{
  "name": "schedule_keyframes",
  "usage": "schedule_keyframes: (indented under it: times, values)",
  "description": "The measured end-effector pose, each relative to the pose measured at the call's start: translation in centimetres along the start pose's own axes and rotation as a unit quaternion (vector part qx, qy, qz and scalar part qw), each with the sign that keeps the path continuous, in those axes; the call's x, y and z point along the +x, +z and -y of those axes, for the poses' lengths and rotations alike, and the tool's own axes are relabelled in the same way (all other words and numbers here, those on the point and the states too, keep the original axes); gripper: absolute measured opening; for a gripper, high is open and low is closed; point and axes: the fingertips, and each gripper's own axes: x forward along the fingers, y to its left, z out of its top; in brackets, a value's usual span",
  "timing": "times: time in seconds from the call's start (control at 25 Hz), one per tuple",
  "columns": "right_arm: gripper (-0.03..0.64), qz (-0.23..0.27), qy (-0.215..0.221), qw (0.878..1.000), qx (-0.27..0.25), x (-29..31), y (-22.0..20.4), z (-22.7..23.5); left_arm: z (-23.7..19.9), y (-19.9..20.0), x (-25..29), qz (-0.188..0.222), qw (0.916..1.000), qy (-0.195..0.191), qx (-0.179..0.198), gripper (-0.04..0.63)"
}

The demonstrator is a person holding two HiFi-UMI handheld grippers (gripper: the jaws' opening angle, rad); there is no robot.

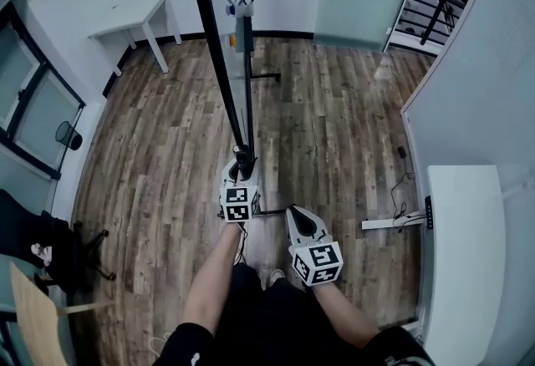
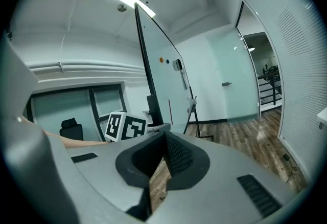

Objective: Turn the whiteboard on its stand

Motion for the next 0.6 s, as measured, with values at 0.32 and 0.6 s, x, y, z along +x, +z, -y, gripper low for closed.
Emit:
schedule_keyframes:
  times: [0.32, 0.6]
  values:
    - [0.012, -0.007, -0.001, 1.000, 0.006, -1.8, -0.7, -1.2, 2.0, -0.8, -3.6, -0.005, 1.0000, 0.003, -0.004, 0.187]
    - [0.012, -0.016, -0.016, 1.000, 0.007, -2.6, -1.4, -2.3, 3.0, -1.6, -5.9, -0.006, 1.0000, 0.004, 0.000, 0.187]
